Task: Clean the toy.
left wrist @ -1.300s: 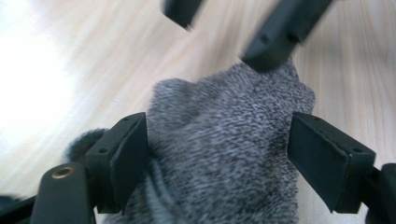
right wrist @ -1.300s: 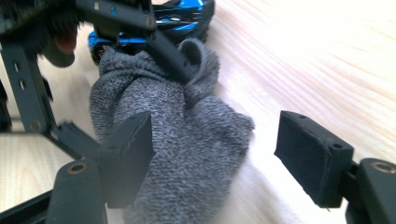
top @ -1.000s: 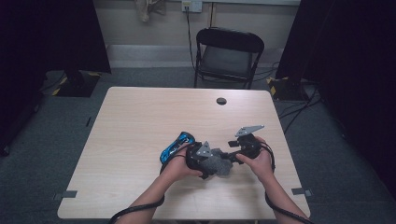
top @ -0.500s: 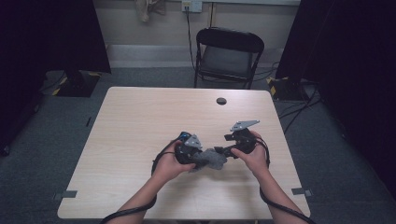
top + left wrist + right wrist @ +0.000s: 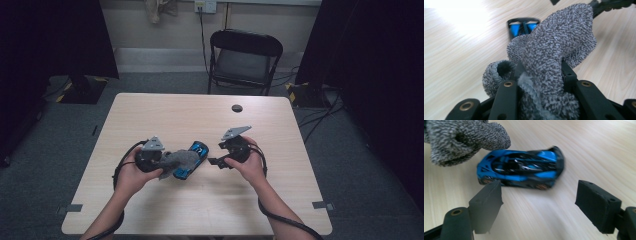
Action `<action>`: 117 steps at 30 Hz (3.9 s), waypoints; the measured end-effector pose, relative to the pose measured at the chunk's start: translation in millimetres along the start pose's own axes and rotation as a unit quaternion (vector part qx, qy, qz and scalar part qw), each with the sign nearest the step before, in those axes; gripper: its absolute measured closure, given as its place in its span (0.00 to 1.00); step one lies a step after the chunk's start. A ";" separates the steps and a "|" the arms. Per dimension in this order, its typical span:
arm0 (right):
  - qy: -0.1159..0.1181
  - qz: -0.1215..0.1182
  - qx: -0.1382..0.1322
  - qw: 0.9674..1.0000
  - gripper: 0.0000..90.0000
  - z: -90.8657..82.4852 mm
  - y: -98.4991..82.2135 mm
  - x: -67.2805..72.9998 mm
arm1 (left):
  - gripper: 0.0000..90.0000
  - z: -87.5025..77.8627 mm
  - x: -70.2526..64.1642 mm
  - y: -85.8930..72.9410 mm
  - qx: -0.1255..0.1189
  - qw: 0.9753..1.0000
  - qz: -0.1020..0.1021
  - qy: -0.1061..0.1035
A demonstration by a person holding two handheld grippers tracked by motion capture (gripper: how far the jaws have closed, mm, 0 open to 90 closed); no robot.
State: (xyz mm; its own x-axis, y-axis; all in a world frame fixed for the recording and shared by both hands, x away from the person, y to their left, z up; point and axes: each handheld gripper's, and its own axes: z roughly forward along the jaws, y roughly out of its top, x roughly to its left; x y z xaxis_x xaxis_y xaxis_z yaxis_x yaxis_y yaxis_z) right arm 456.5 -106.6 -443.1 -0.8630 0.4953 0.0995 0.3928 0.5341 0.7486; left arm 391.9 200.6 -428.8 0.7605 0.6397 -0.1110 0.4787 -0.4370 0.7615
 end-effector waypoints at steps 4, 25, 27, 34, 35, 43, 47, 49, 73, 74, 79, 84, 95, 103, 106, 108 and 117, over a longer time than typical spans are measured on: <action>0.007 -0.020 0.012 1.000 0.23 22.0 9.0 8.9 | 0.74 -7.6 7.9 -17.6 0.005 1.000 -0.017 0.009; 0.017 -0.104 0.039 0.994 0.16 81.8 27.7 30.0 | 0.74 -12.6 19.2 -58.3 0.015 0.997 -0.063 0.034; 0.010 -0.118 0.038 0.992 0.16 82.2 26.1 31.7 | 0.73 -10.4 19.0 -58.4 0.016 0.997 -0.065 0.032; 0.000 -0.110 0.032 0.993 0.13 83.9 24.5 35.4 | 0.73 -5.0 20.6 -58.9 0.023 0.997 -0.067 0.028; -0.001 -0.111 0.031 0.993 0.12 84.2 24.3 35.7 | 0.73 -4.0 21.1 -59.4 0.024 0.997 -0.066 0.028; -0.011 -0.105 0.027 0.994 0.08 86.7 22.7 40.2 | 0.71 3.0 19.5 -62.0 0.043 0.998 -0.044 0.022; -0.012 -0.105 0.023 0.994 0.08 86.8 21.8 41.8 | 0.63 4.2 18.3 -61.4 0.042 0.998 -0.044 0.018; -0.013 -0.105 0.024 0.994 0.08 86.8 21.8 41.8 | 0.48 4.4 17.2 -59.9 0.038 0.998 -0.039 0.016; -0.017 -0.097 0.017 0.995 0.09 87.3 20.7 44.6 | 0.77 25.4 7.7 -43.2 0.069 0.994 -0.012 0.090; -0.018 -0.096 0.018 0.995 0.09 87.3 20.8 44.8 | 0.77 26.4 5.0 -42.0 0.074 0.993 -0.003 0.092; -0.020 -0.090 0.022 0.996 0.09 87.8 22.2 45.7 | 0.79 27.7 -1.5 -39.6 0.082 0.994 -0.012 0.072; -0.024 -0.088 0.020 0.996 0.09 88.0 21.9 46.1 | 0.79 26.7 -6.4 -39.9 0.084 0.994 -0.024 0.060; -0.027 -0.087 0.020 0.996 0.09 87.9 21.8 46.6 | 0.79 26.9 -22.4 -37.5 0.102 0.994 -0.032 0.020; -0.029 -0.086 0.018 0.996 0.09 87.9 21.3 47.1 | 0.79 29.6 -29.0 -35.5 0.107 0.994 -0.031 0.003; -0.029 -0.086 0.020 0.996 0.09 87.9 21.6 47.0 | 0.79 30.9 -31.5 -34.4 0.108 0.994 -0.028 -0.005; -0.029 -0.086 0.020 0.996 0.09 87.8 21.5 47.0 | 0.79 32.1 -33.2 -33.8 0.109 0.994 -0.025 -0.012; -0.033 -0.086 0.011 0.996 0.11 87.2 19.7 46.6 | 0.79 32.9 -36.6 -32.4 0.112 0.992 -0.020 -0.051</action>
State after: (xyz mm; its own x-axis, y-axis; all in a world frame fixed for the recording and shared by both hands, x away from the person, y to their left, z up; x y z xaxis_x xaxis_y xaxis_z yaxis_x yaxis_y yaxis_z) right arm 451.7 -13.2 -480.8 -0.8956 0.4387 -0.0734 0.2482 0.6298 0.7360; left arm 363.0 170.6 -470.4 0.7732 0.5979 -0.2112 0.5869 -0.5485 0.5956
